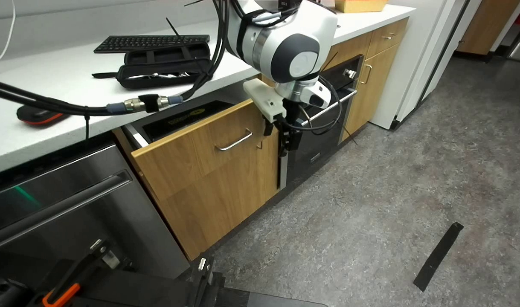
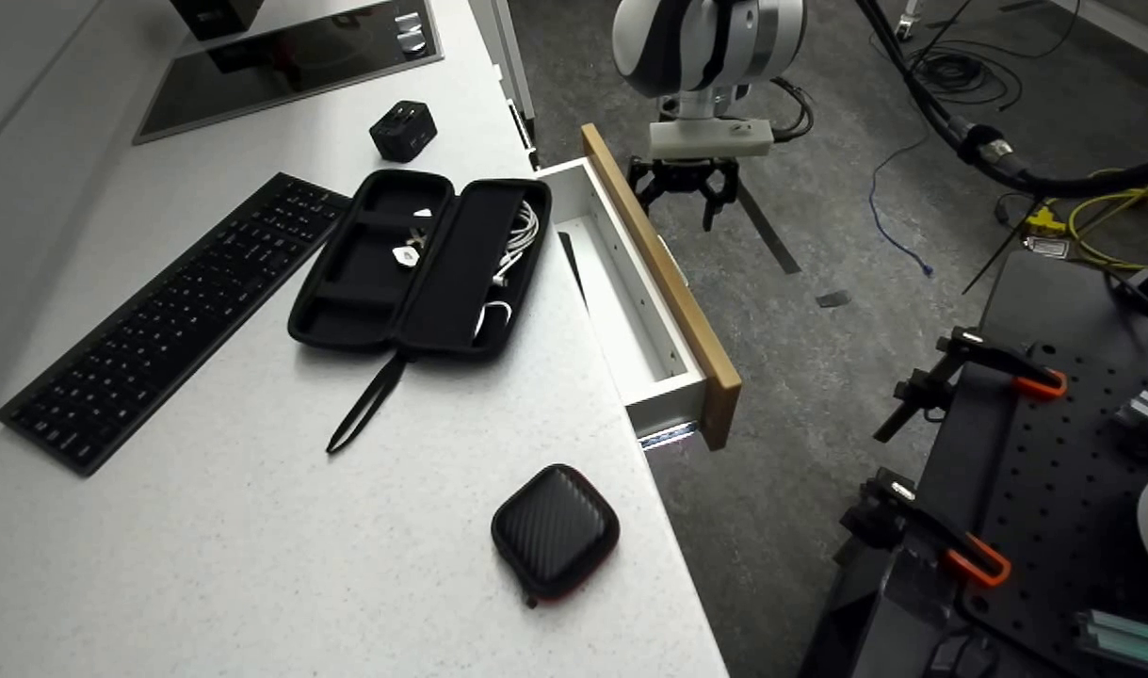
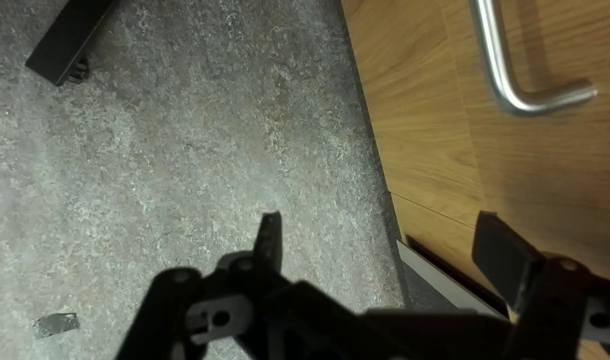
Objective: Close the open drawer
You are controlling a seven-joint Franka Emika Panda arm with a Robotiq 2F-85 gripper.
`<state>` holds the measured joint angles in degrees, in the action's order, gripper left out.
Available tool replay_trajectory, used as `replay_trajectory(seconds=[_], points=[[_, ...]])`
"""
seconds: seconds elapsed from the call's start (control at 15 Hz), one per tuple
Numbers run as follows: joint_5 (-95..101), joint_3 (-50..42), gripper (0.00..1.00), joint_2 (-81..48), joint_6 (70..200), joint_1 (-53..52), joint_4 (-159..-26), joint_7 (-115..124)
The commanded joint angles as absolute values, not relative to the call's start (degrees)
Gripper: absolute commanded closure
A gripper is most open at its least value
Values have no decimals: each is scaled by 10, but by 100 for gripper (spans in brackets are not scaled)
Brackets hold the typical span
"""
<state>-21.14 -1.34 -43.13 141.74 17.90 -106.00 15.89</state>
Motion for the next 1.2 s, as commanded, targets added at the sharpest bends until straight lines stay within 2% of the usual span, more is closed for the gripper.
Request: replay_trajectory(seconds=[0.0, 0.67, 1.13], points=[[-240, -3, 0, -465, 1409, 168, -1016, 148], [-237, 56, 0, -527, 1443, 117, -939, 119], [-227, 33, 0, -515, 1418, 113, -961, 125]])
